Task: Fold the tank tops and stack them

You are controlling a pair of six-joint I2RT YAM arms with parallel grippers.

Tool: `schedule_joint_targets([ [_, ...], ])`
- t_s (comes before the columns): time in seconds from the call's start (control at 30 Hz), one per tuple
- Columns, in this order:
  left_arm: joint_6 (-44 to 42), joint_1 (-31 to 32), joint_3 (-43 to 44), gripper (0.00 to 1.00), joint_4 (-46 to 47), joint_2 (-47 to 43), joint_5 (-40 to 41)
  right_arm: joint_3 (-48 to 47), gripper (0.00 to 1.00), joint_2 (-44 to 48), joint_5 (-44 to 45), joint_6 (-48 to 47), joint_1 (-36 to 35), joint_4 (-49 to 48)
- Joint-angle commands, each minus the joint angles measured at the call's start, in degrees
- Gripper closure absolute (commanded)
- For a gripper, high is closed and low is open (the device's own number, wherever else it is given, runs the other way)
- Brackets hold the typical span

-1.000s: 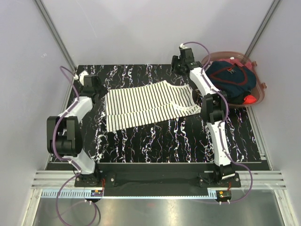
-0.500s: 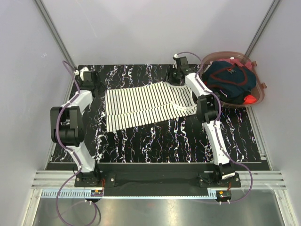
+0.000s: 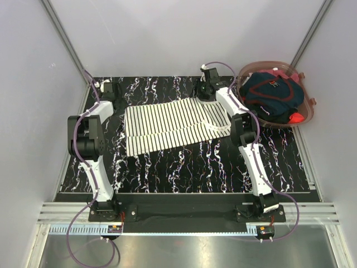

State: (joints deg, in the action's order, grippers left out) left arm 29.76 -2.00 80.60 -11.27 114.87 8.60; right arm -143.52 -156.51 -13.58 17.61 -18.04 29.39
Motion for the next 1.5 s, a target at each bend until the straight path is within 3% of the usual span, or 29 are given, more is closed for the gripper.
schedule_joint_targets([
  [0.0, -1.98, -0.37, 5.09, 0.47, -1.9, 0.62, 0.01, -3.51, 0.41, -1.17, 4.7, -1.52, -0.76, -0.29],
  [0.27, -2.77, -0.29, 11.68, 0.5, -8.41, 4.66, 1.59, -6.33, 0.54, -2.49, 6.11, -2.31, -0.68, 0.67],
  [0.5, -2.78, -0.29, 14.59, 0.5, -12.37, 6.33, 0.37, -6.59, 0.54, -2.66, 6.03, -2.23, -0.68, 0.76],
  [0.63, -2.86, -0.28, 15.73, 0.51, -12.9, 6.94, -0.25, -6.59, 0.77, -2.75, 5.85, -1.52, -0.59, 0.06],
  [0.87, -2.6, -0.2, 18.63, 0.53, -14.92, 9.49, -2.45, -6.59, 0.99, -2.75, 5.67, -0.91, -0.41, -1.08],
  [1.17, -1.63, -0.02, 22.23, 0.55, -16.94, 12.92, -4.12, -3.52, 1.0, -1.35, 4.36, -0.56, -0.24, -3.72],
  [1.23, -1.46, -0.02, 23.02, 0.6, -17.3, 13.8, -4.47, -3.34, 1.0, -1.17, 4.27, -0.64, -0.24, -3.72],
  [1.3, -1.19, -0.02, 23.46, 0.72, -17.65, 14.24, -4.91, -3.17, 1.0, -0.82, 4.44, -0.55, -0.33, -3.81],
  [1.33, -1.02, 0.07, 23.38, 0.84, -17.65, 14.33, -4.91, -2.9, 1.0, -0.64, 4.53, -0.64, -0.24, -3.98],
  [1.4, -1.11, 0.07, 23.2, 0.98, -17.21, 14.16, -4.91, -2.11, 1.0, 0.15, 4.53, -0.64, -0.24, -4.51],
  [1.47, -1.54, 0.07, 23.38, 1.0, -16.95, 13.81, -4.38, -1.33, 1.0, 1.02, 4.44, -0.82, -0.24, -5.04],
])
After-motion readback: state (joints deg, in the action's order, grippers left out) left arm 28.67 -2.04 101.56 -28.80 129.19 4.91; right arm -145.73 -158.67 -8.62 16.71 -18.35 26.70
